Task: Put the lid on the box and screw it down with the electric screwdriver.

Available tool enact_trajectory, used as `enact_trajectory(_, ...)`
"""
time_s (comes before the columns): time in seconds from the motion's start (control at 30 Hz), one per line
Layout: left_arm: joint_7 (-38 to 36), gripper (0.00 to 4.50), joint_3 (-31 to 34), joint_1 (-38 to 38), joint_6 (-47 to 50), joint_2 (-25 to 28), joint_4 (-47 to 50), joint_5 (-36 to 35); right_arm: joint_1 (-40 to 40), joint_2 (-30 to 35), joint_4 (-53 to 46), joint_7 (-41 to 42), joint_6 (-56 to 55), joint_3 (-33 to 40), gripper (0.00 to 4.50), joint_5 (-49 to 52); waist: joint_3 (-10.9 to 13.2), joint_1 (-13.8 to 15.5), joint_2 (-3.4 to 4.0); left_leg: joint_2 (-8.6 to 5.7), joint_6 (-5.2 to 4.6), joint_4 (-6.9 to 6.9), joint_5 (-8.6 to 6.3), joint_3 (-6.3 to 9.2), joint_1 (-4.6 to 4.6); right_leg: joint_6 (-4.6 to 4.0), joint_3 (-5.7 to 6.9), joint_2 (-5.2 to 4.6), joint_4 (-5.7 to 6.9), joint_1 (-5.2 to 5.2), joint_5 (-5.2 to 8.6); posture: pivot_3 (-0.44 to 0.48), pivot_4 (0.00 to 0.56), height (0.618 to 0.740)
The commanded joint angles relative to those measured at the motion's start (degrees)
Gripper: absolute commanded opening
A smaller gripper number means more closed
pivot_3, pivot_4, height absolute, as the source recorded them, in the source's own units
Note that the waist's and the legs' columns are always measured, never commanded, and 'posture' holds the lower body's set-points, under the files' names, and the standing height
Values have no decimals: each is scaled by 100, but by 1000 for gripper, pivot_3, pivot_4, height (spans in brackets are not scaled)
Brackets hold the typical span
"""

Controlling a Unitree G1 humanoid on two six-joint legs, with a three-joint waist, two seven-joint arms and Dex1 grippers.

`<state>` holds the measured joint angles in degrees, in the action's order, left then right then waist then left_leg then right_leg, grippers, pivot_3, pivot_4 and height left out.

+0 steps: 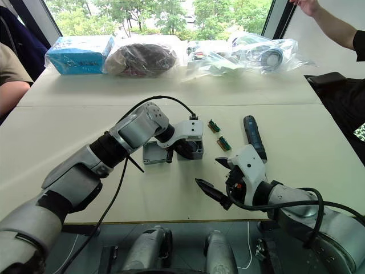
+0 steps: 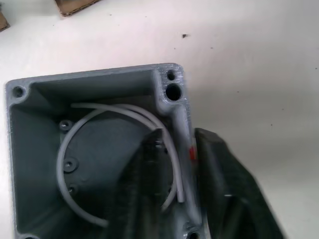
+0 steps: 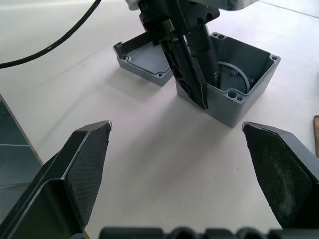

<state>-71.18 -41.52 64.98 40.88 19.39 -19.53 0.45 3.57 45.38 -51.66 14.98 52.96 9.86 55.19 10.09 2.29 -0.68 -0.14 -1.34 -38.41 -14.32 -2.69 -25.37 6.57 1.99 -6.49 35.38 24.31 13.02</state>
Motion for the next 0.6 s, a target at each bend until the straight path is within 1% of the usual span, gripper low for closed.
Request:
enact_trajectory(0.03,29,20,112,17,-138,-100,-12,110,19,-36,-114,39,-161,72,4500,-50,-3,-2,1,0,0,-1,0,0,3,0,0,0,0,-5,0,0,150,740)
enact_trajectory(0.07,38,20,145,42,-178,-129,-46,121,40,-29,-101,57,-176,83,4500,-64,-3,0,0,0,0,-4,0,0,1,0,0,0,0,-4,0,0,150,740)
enact_trajectory(0.17,-81,20,186,91,-693,-120,-148,148,99,-9,-74,107,-212,104,4500,-106,-3,1,1,1,-5,-21,-3,3,-2,-3,1,0,6,-7,2,0,150,740)
enact_trajectory(0.2,-231,20,167,97,-961,-64,-167,153,114,-7,-73,119,-217,103,4500,-116,-3,-1,1,1,-8,-30,-5,3,-4,-8,1,0,8,-8,4,0,150,740)
enact_trajectory(0.27,-619,20,216,53,-1792,47,-203,81,140,-5,-74,143,-215,103,4500,-129,-3,-5,1,3,-13,-39,-8,3,-8,-16,1,0,12,-8,9,0,150,740)
enact_trajectory(0.43,-1623,20,220,-122,-3106,288,-236,-74,215,-5,-107,145,-200,112,4500,-142,-3,-6,2,12,-14,-42,-9,1,-7,-18,1,0,12,-8,9,0,150,740)
enact_trajectory(0.6,-2074,20,208,-260,-3692,314,-391,-29,310,-26,-175,89,-201,120,4500,-130,-3,1,2,11,-16,-53,-10,0,-11,-18,1,0,15,-10,9,0,150,740)
